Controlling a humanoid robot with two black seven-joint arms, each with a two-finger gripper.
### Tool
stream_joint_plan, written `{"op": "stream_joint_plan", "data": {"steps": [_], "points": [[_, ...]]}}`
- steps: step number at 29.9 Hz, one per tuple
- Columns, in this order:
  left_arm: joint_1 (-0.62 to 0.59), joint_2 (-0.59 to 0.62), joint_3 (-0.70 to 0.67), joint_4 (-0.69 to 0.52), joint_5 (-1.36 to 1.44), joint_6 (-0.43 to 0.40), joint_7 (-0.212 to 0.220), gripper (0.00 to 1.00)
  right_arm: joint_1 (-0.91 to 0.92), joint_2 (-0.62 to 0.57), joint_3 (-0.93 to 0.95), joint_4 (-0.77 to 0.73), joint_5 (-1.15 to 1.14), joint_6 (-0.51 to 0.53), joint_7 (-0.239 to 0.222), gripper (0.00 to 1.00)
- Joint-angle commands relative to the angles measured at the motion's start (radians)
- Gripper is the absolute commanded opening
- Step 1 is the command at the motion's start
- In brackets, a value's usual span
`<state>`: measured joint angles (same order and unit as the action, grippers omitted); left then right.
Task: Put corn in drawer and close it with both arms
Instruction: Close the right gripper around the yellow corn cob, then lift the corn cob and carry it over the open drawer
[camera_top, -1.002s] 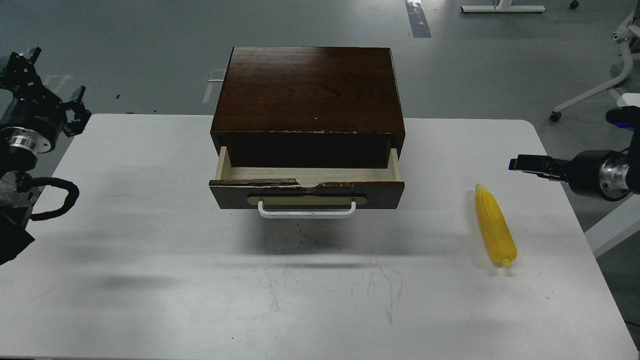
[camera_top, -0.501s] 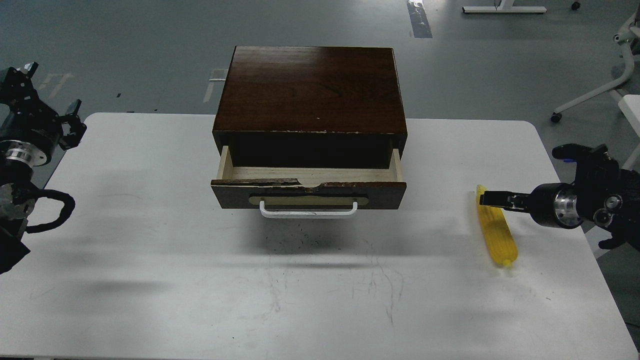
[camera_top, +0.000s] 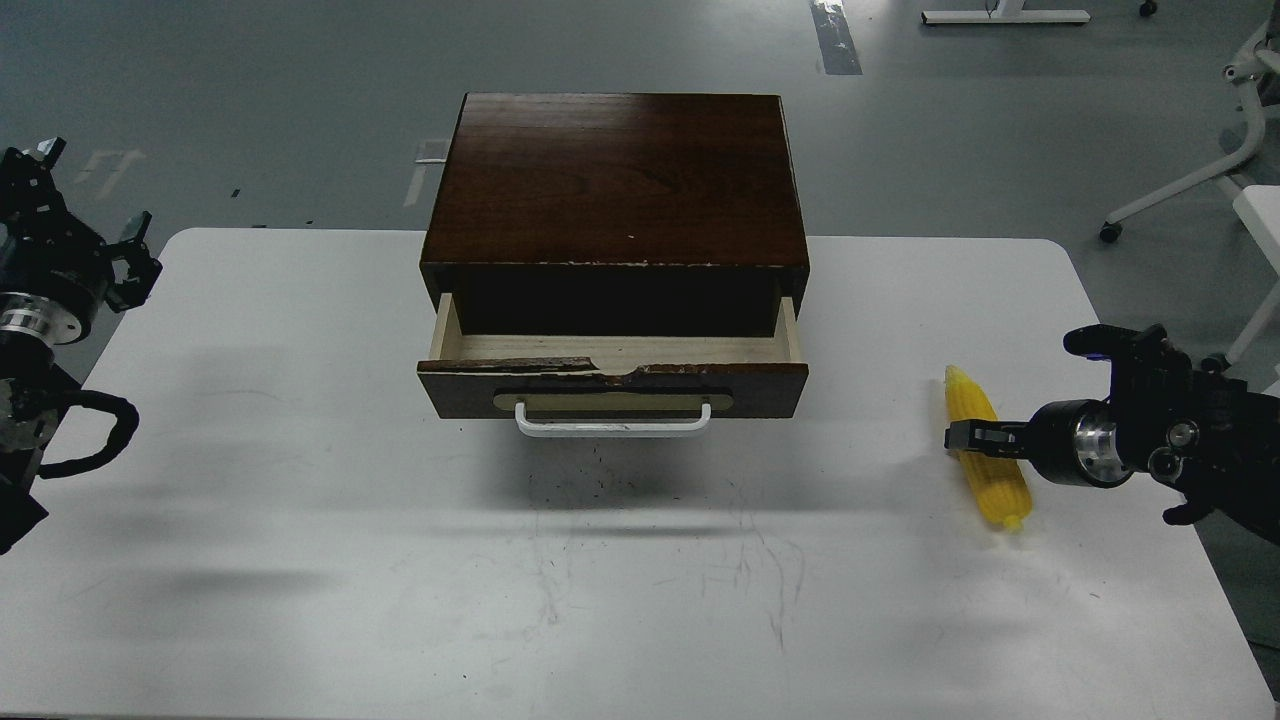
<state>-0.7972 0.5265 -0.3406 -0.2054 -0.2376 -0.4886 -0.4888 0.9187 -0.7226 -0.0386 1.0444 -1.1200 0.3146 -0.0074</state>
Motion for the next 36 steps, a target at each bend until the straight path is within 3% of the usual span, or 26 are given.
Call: {"op": "stream_joint_plan", "data": {"steps": [1,7,16,27,36], "points": [[0.001,0.010,0.000,0.000,0.001,0.000,0.000,0.98,0.031,-0.026,0.000,0.003,0.000,0.000,0.000,0.00],[0.001,0.024,0.000,0.000,0.000,0.000,0.000,0.98,0.167,-0.093,0.000,0.035,-0.003,0.000,0.003,0.00],[0.001,0.047,0.000,0.000,-0.002,0.000,0.000,0.98,0.495,-0.115,0.005,0.124,-0.007,-0.006,0.107,0.00],[-0.004,0.084,-0.024,0.003,-0.003,0.000,0.000,0.98,0.655,0.141,0.006,0.210,-0.043,-0.046,0.107,0.00],[0.000,0.084,-0.028,0.001,-0.002,0.000,0.000,0.98,0.686,0.230,-0.036,0.344,-0.461,0.014,0.152,0.00]]}}
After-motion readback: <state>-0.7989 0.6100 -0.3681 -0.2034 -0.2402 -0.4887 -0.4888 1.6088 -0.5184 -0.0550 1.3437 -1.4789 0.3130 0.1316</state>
